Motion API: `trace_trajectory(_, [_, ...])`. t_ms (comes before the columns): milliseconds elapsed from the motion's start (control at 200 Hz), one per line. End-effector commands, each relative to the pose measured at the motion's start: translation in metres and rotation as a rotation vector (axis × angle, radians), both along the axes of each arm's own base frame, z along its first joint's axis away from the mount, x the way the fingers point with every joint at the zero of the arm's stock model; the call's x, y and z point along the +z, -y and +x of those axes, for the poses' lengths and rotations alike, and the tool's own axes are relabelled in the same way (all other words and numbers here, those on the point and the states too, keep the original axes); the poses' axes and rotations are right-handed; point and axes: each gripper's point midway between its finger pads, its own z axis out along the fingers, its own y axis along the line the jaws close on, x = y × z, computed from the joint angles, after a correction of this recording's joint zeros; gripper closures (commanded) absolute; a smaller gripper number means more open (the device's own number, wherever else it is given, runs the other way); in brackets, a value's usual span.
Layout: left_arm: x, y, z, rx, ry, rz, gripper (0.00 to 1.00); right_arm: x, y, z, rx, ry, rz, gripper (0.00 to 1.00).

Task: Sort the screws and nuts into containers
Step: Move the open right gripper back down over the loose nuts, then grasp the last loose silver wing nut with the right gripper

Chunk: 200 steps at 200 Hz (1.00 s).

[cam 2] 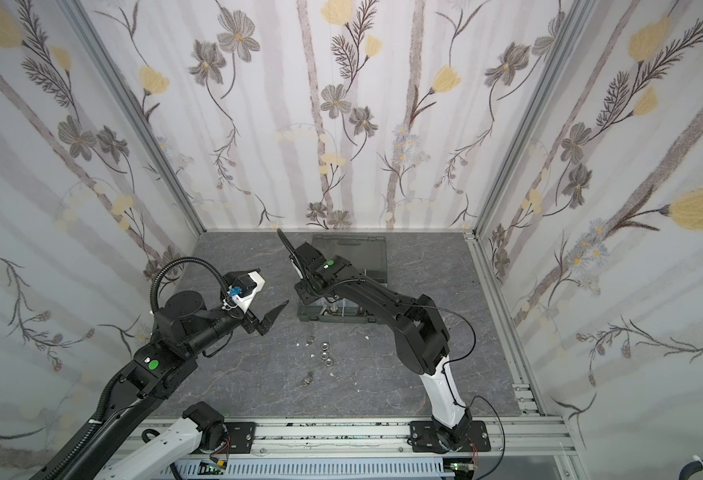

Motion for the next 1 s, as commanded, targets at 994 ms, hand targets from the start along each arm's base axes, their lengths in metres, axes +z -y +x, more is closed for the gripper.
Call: trace_trajectory(994, [0.004,-0.008,-0.013,0.001,0.038,-0.031,0.0,-0.108,0.0,-0.206,-0.339,-0.567,0.042,0.51])
